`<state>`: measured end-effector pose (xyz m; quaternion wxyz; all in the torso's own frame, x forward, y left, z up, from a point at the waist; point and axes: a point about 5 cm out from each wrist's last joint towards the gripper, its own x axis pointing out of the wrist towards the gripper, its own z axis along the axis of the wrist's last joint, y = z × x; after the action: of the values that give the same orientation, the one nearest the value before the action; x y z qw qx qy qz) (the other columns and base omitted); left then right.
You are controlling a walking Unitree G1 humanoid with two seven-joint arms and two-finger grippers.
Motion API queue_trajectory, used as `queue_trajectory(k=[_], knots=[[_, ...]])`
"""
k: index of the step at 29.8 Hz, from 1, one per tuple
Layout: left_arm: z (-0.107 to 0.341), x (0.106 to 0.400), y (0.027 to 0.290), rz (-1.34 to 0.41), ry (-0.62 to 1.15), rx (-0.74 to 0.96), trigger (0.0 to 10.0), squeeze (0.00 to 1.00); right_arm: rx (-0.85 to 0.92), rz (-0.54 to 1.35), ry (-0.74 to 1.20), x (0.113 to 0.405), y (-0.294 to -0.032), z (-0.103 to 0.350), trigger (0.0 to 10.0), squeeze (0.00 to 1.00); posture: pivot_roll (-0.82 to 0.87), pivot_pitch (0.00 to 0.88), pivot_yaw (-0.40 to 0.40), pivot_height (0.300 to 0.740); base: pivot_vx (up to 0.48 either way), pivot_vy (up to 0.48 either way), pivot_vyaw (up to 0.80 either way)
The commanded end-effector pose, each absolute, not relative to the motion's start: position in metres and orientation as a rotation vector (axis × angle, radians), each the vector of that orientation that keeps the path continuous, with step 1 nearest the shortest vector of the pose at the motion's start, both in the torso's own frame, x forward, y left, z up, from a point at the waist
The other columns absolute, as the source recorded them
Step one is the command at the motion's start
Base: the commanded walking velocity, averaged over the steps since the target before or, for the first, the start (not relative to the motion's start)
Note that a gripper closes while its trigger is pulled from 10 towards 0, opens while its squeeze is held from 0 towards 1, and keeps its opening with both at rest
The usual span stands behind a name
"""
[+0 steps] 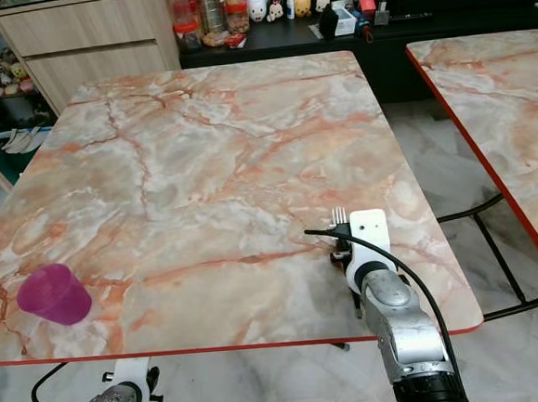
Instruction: Setting the table
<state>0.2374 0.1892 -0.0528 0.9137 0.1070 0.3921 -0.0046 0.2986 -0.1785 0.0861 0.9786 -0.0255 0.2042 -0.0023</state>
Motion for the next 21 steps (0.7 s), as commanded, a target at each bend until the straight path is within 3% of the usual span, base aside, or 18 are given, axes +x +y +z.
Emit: queue_trajectory(k=[1, 7, 8, 9, 16, 17, 21], knots=[[-0.053, 0.237, 0.189, -0.018, 0.820, 0.225, 10.0, 0.00, -0.053, 0.008, 0.410, 0.300, -0.176, 0.086, 0.0, 0.00, -0.09, 0.079, 0.053, 0.740, 0.000, 0.000, 0.00], [-0.053, 0.238, 0.189, -0.020, 0.821, 0.224, 10.0, 0.00, -0.056, 0.015, 0.420, 0.299, -0.176, 0.085, 0.0, 0.00, -0.09, 0.079, 0.052, 0.740, 0.000, 0.000, 0.00], [-0.053, 0.238, 0.189, -0.022, 0.821, 0.225, 10.0, 0.00, -0.059, 0.017, 0.439, 0.298, -0.175, 0.083, 2.4, 0.00, -0.09, 0.079, 0.052, 0.740, 0.000, 0.000, 0.00], [-0.053, 0.237, 0.188, -0.022, 0.821, 0.225, 10.0, 0.00, -0.062, 0.018, 0.452, 0.297, -0.175, 0.081, 10.0, 0.00, -0.09, 0.080, 0.054, 0.740, 0.000, 0.000, 0.00], [-0.053, 0.237, 0.188, -0.020, 0.821, 0.224, 10.0, 0.00, -0.059, 0.027, 0.454, 0.296, -0.173, 0.079, 10.0, 0.00, -0.09, 0.080, 0.054, 0.740, 0.000, 0.000, 0.00], [-0.053, 0.237, 0.188, -0.019, 0.821, 0.223, 10.0, 0.00, -0.058, 0.019, 0.434, 0.298, -0.173, 0.083, 10.0, 1.00, -0.09, 0.080, 0.051, 0.740, 0.000, 0.000, 0.00], [-0.053, 0.237, 0.188, -0.017, 0.820, 0.222, 10.0, 0.00, -0.048, -0.001, 0.394, 0.302, -0.174, 0.090, 10.0, 1.00, -0.09, 0.080, 0.051, 0.740, 0.000, 0.000, 0.00]])
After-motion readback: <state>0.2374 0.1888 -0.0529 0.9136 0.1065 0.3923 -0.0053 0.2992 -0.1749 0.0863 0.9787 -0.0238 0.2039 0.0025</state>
